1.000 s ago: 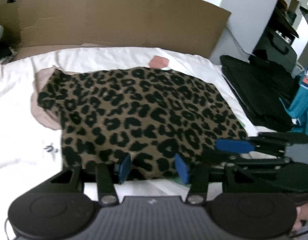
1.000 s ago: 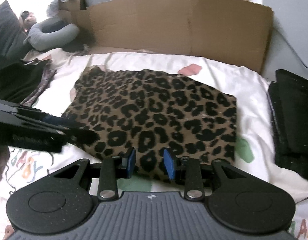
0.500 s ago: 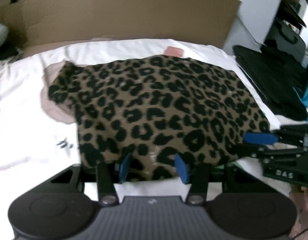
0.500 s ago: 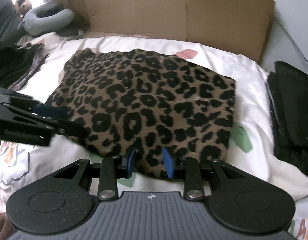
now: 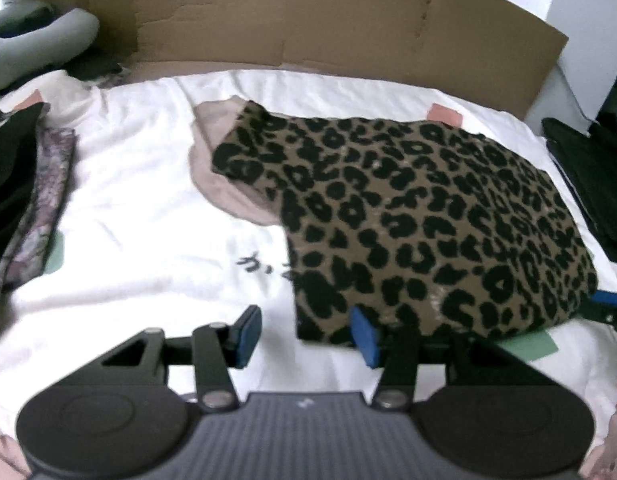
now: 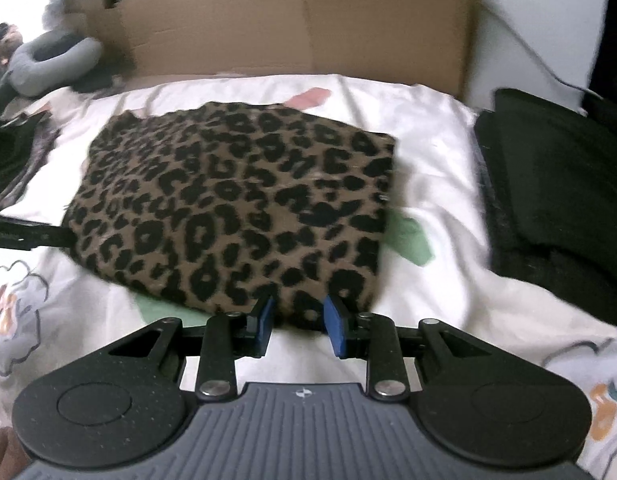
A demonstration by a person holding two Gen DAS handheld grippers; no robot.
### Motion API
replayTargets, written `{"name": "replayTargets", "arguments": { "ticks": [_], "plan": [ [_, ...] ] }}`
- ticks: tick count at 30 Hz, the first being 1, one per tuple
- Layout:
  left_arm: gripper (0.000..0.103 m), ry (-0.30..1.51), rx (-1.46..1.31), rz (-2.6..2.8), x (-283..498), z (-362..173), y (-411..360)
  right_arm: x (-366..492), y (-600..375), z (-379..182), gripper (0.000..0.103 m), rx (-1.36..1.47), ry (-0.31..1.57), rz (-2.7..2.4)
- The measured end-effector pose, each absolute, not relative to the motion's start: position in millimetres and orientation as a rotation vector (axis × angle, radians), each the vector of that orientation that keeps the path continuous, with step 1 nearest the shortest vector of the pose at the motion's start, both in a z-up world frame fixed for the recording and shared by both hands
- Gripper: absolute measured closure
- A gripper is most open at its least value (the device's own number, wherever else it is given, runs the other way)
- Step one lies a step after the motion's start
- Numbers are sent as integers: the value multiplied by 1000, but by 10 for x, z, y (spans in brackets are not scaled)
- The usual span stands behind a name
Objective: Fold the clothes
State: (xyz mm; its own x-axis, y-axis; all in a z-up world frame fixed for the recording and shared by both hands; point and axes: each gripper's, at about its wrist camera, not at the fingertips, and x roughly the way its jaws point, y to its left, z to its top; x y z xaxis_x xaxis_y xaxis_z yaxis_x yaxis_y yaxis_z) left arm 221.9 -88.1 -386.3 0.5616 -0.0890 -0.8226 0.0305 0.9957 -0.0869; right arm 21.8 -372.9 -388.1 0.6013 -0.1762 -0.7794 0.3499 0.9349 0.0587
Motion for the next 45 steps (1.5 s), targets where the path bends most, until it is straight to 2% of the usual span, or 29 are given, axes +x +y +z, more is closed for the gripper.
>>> {"name": "replayTargets", "arguments": {
  "ticks": [6,13,34,38,40,41,42,45],
  "plan": [
    [51,959,-107,-54,2176,-3764,-789,72,-3853,-3849,69,297,878,-357],
    [51,954,-135,-56,2167,-3704,-764,6,-3942,-3809,67,518,829,-305],
    [51,953,-182,-100,2209,-3756,-715,-104,-4452,-4302,66,1142,772,-356],
    [51,979,-197,-95,2248,-3836,-699,-100,-4495,-4380,66,1189,749,-352],
    [51,991,-216,-89,2271,-3882,-684,-94,-4505,-4397,67,1197,746,-350],
    [51,997,-228,-86,2281,-3904,-677,-91,-4511,-4396,71,1202,747,-346],
    [51,1003,-240,-83,2290,-3927,-671,-86,-4517,-4389,79,1204,751,-343],
    [51,1004,-260,-87,2298,-3956,-659,-67,-4529,-4296,87,1165,765,-330]
  ]
}}
